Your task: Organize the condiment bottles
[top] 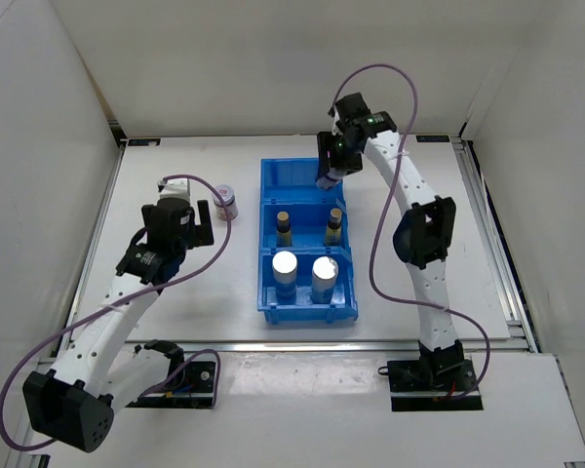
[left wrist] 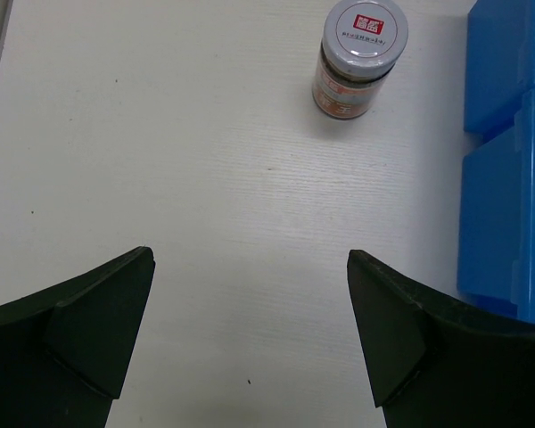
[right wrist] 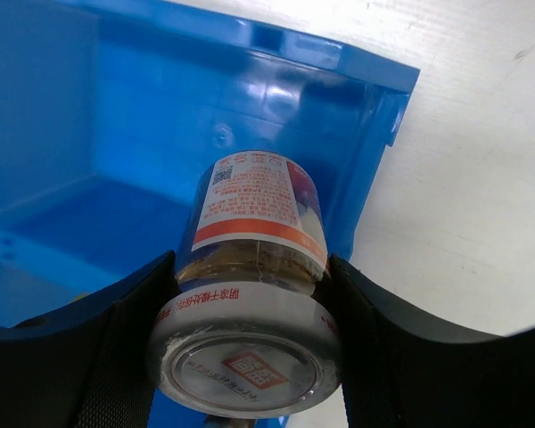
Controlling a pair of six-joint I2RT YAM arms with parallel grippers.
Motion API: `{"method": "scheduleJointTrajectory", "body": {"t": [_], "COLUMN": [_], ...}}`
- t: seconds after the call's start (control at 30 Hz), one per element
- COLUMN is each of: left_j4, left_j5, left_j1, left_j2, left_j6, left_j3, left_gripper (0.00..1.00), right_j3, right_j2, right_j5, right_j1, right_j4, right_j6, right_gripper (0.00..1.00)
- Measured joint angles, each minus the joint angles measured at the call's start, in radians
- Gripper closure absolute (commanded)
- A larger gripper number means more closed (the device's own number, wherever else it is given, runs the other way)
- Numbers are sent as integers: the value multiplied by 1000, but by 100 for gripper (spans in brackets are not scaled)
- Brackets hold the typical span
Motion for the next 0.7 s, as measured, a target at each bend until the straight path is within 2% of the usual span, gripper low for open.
{"method": "scheduleJointTrajectory", "body": {"t": [0.1, 0.23, 0.33, 0.5, 0.57, 0.67, 0.7], "left_j4": [0, 0, 1, 0, 1, 1, 0], "left_j5": [-3, -4, -8, -16, -19, -20, -21], "left_j1": [0, 0, 0, 0, 0, 0, 0], "left_j2": [13, 26, 29, 37, 37, 37, 37], "left_j6": [0, 3, 8, 8, 8, 8, 8], "left_j3": [0, 0, 0, 0, 0, 0, 0], "left_gripper": [0, 0, 0, 0, 0, 0, 0], "right_j3": [0, -1, -1, -1, -2, -9, -10], "right_j2": [64, 108, 114, 116, 118, 118, 118], "right_j5": [-4, -5, -6, -6, -6, -5, -3], "right_j1": [-4, -9, -10, -11, -11, -10, -10], "right_j4": [-1, -1, 0, 5, 6, 9, 8], "right_j6": [-10, -17, -22, -26, -26, -26, -26], "right_gripper": [95, 88, 71, 55, 44, 39, 28]}}
